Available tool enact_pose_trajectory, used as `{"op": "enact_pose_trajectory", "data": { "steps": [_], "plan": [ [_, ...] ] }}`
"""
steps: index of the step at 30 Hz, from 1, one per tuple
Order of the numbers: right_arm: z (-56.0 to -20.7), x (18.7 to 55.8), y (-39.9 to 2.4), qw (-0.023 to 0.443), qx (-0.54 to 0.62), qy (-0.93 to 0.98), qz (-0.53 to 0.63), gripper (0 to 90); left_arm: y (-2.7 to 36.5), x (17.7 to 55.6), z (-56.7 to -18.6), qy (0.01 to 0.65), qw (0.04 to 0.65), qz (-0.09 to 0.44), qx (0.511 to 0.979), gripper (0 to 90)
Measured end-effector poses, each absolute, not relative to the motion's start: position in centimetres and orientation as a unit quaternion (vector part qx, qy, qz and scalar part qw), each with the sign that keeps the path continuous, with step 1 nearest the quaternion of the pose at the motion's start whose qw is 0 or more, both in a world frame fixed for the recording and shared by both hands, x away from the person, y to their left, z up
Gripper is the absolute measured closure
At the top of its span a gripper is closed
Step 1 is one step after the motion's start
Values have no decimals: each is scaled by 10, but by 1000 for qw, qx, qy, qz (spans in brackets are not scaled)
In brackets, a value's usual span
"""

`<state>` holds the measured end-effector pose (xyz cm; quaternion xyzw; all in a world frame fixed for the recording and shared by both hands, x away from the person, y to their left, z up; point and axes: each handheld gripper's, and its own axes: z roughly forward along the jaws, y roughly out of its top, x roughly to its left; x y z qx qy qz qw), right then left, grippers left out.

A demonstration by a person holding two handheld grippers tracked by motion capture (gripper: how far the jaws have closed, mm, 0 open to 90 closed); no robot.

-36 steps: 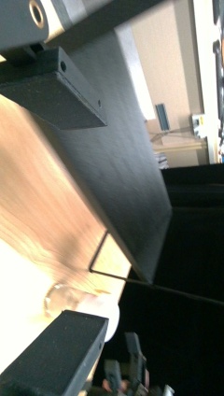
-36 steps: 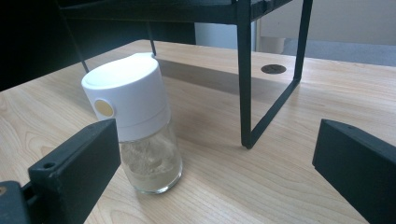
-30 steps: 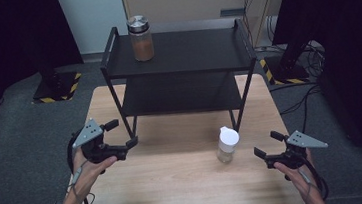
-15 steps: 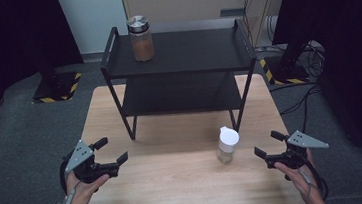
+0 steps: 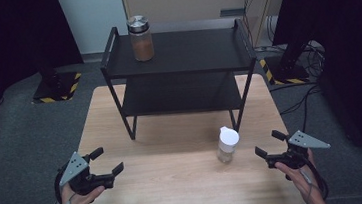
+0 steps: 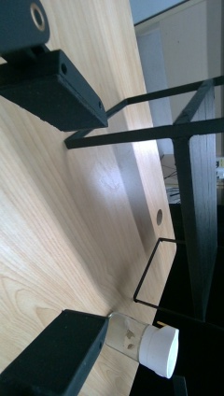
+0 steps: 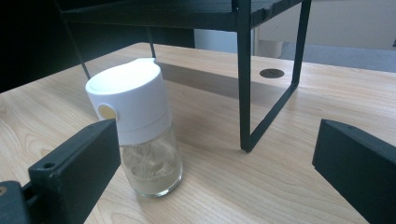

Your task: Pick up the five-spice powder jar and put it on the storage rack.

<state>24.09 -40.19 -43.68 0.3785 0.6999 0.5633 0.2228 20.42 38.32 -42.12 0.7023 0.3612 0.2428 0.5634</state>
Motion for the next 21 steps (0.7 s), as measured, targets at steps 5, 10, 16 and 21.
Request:
{"op": "enact_pose_trajectory", "data": {
  "steps": [5, 10, 16, 21],
  "plan": [
    [-437, 241, -402, 222, 380, 700, 563, 14, 386, 198, -421, 366, 560, 240, 704, 44],
    [-437, 242, -401, 221, 379, 701, 563, 14, 388, 196, -425, 364, 563, 238, 702, 44],
    [-437, 241, -401, 222, 377, 701, 564, 14, 392, 199, -429, 355, 563, 232, 710, 38],
    [-437, 241, -401, 221, 378, 700, 564, 14, 396, 200, -428, 352, 563, 232, 711, 29]
  ]
}}
